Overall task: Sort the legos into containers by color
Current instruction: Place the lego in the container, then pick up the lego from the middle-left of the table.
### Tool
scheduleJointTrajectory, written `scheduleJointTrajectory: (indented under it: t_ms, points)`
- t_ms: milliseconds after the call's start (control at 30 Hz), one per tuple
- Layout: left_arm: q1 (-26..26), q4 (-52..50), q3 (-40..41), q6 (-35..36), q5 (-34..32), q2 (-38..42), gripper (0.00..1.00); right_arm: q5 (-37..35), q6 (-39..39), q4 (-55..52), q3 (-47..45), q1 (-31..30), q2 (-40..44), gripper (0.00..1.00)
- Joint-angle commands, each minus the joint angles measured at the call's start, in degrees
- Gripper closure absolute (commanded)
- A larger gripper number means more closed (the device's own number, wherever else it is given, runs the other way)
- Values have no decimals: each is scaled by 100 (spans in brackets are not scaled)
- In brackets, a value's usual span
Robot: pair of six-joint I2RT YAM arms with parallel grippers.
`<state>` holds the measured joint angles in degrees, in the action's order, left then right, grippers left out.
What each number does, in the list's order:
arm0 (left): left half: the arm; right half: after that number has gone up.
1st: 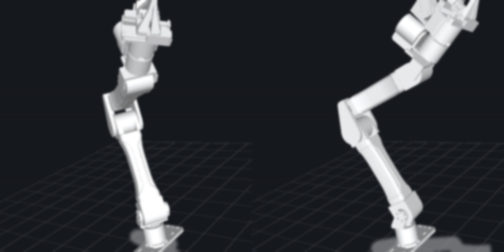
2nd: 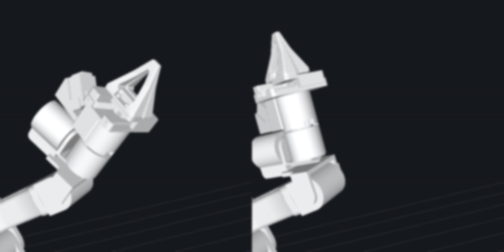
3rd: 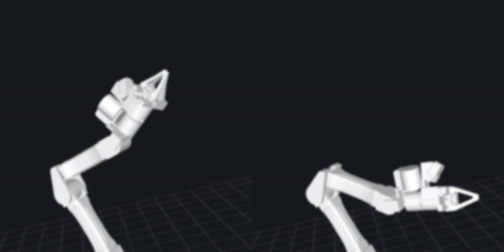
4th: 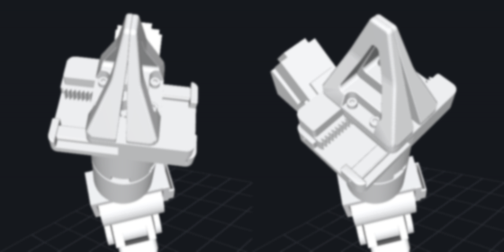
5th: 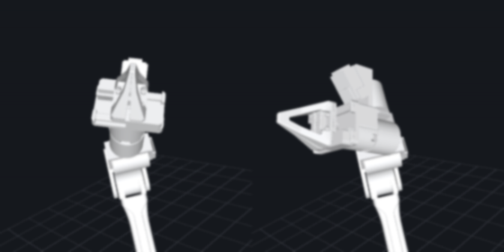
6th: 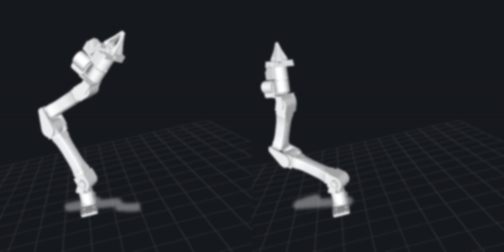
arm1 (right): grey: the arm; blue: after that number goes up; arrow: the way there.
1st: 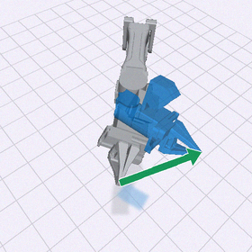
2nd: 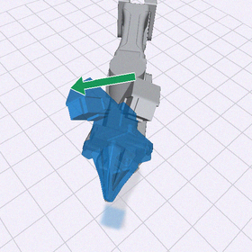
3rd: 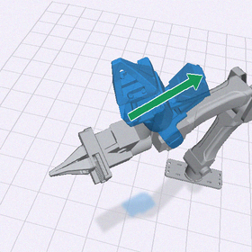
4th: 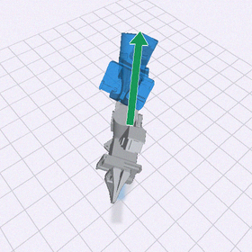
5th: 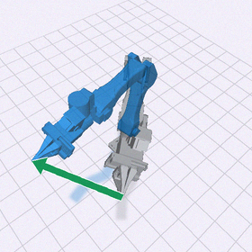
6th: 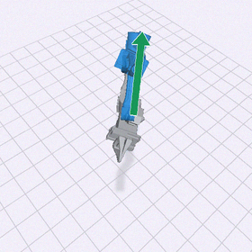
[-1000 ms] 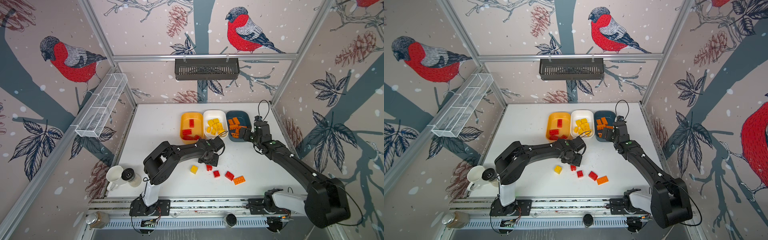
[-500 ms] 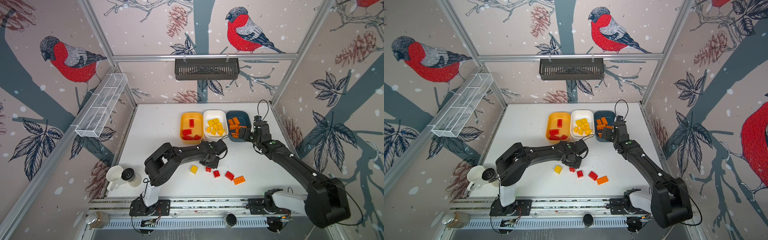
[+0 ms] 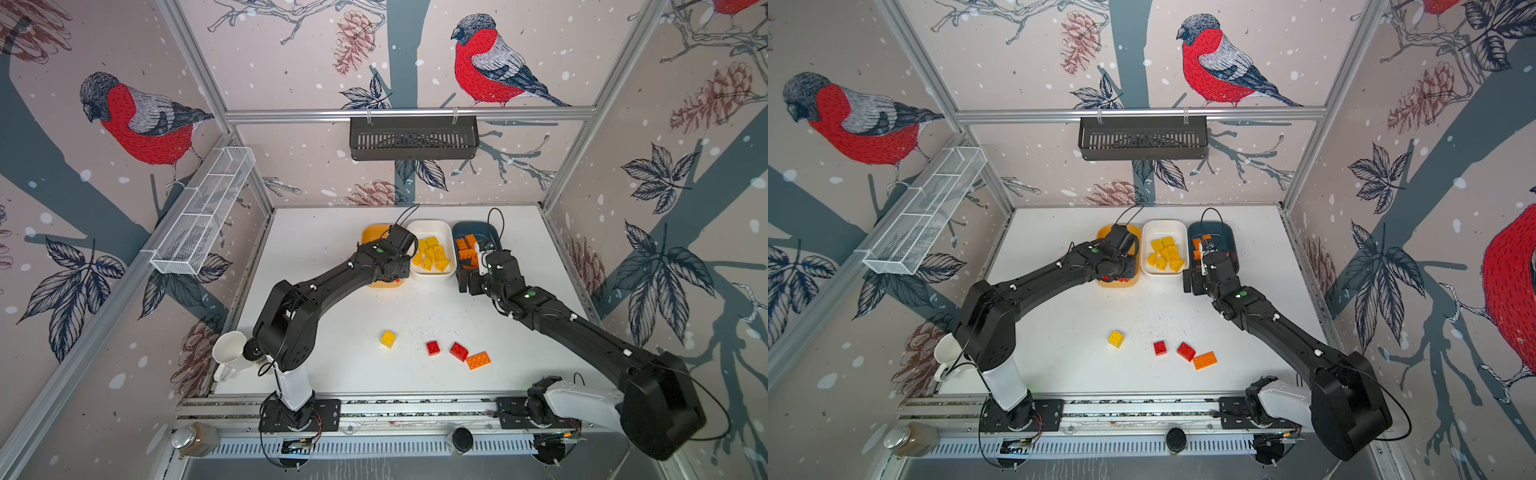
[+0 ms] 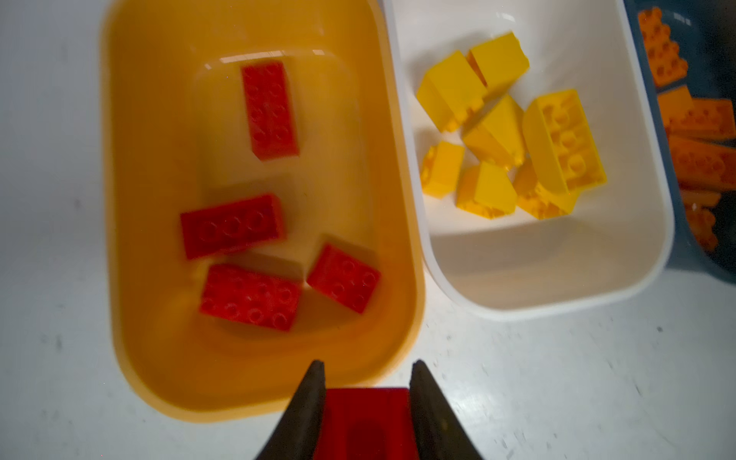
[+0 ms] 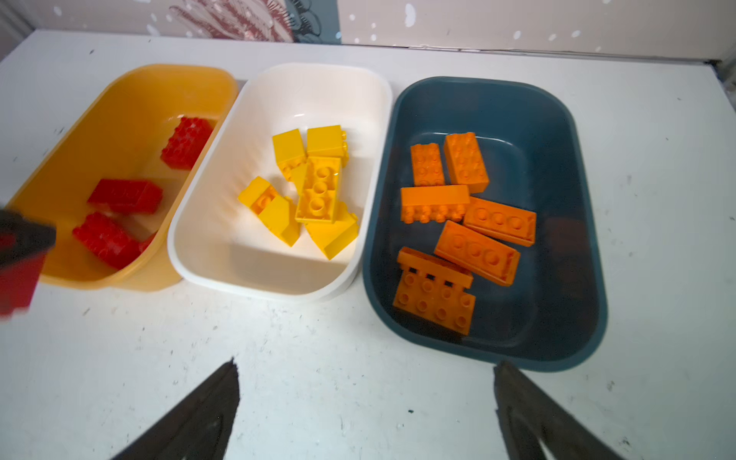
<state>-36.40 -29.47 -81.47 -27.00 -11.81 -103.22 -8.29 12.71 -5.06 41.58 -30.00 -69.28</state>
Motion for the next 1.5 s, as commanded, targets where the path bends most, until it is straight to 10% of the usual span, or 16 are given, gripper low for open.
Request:
scheduleJointTrajectory:
  t_ms: [0, 300, 667, 1033, 1467]
  points:
    - [378, 474, -253, 117, -296, -224, 76, -103, -770, 313, -143, -306, -1, 1]
    - [852, 297, -1107, 264, -107, -1091, 48, 1193, -2312, 58, -528, -1040, 58, 1]
    - [816, 685, 464, 411, 929, 341, 12, 1900, -3653, -280, -743, -1912, -41, 1]
    - [-1422, 541, 2368, 704, 731, 1655, 12, 287, -631, 494, -1434, -467, 1673, 1]
    - [-3044, 310, 1868, 2592, 869, 336, 19, 44, 1362, -690, -1416, 604, 2236, 1]
